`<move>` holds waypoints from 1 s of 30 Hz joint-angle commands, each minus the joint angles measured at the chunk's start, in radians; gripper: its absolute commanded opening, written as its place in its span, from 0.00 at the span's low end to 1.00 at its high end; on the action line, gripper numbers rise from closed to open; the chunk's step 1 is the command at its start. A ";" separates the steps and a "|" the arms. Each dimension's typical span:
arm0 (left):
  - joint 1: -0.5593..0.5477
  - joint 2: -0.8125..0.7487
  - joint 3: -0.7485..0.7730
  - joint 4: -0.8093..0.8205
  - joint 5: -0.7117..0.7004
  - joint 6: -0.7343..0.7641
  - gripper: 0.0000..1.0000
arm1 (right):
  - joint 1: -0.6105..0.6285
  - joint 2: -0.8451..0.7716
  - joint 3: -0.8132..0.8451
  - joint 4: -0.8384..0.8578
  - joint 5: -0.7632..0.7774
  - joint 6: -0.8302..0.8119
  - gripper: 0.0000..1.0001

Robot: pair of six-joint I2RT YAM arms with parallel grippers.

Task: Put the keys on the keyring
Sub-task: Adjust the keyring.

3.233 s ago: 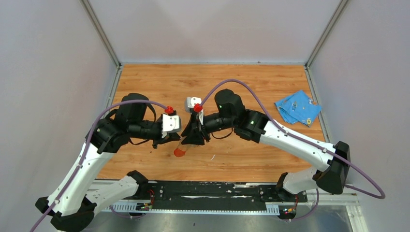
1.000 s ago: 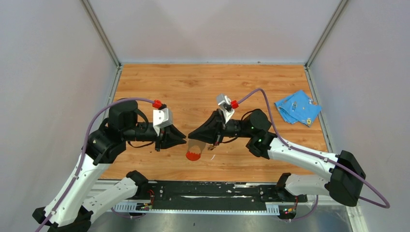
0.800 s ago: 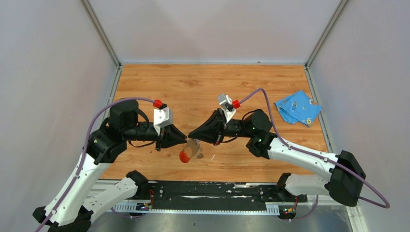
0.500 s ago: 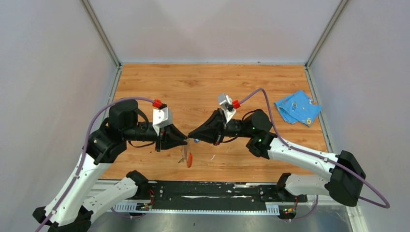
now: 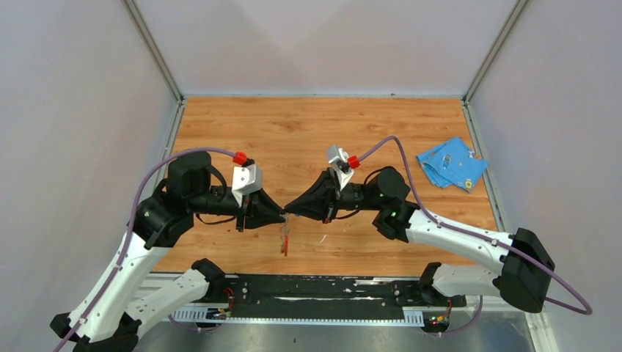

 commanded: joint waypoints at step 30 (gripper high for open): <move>-0.008 0.078 0.103 -0.121 -0.247 0.199 0.00 | -0.088 0.084 0.590 -1.172 -0.069 -0.551 0.47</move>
